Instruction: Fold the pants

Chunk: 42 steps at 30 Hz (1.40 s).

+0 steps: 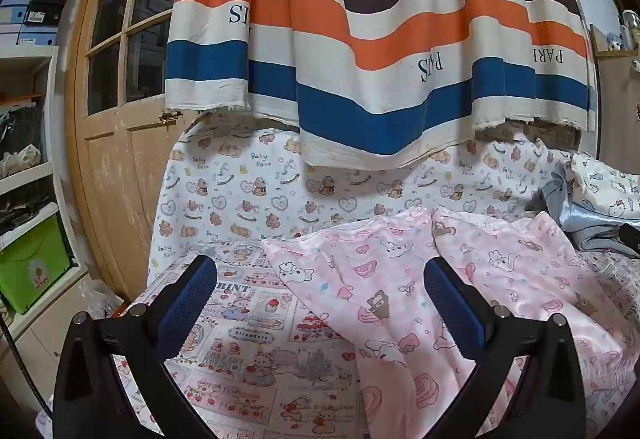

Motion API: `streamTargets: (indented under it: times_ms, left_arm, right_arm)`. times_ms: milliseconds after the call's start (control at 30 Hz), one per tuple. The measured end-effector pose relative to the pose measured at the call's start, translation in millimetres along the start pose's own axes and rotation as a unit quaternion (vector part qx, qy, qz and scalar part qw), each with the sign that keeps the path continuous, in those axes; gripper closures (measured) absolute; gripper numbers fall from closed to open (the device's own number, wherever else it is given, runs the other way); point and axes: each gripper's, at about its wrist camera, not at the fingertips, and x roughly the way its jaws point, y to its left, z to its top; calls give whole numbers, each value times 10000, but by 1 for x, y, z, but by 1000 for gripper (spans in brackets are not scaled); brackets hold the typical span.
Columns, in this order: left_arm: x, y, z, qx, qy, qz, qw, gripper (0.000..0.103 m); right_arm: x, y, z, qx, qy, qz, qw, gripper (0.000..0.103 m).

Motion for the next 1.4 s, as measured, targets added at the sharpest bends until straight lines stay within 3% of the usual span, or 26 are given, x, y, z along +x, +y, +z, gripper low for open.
streamTargets:
  times_ms: [1400]
  left_arm:
    - [0, 0, 0, -44, -36, -8, 10000, 1]
  right_arm:
    - [1, 0, 1, 2, 11, 3, 10000, 1]
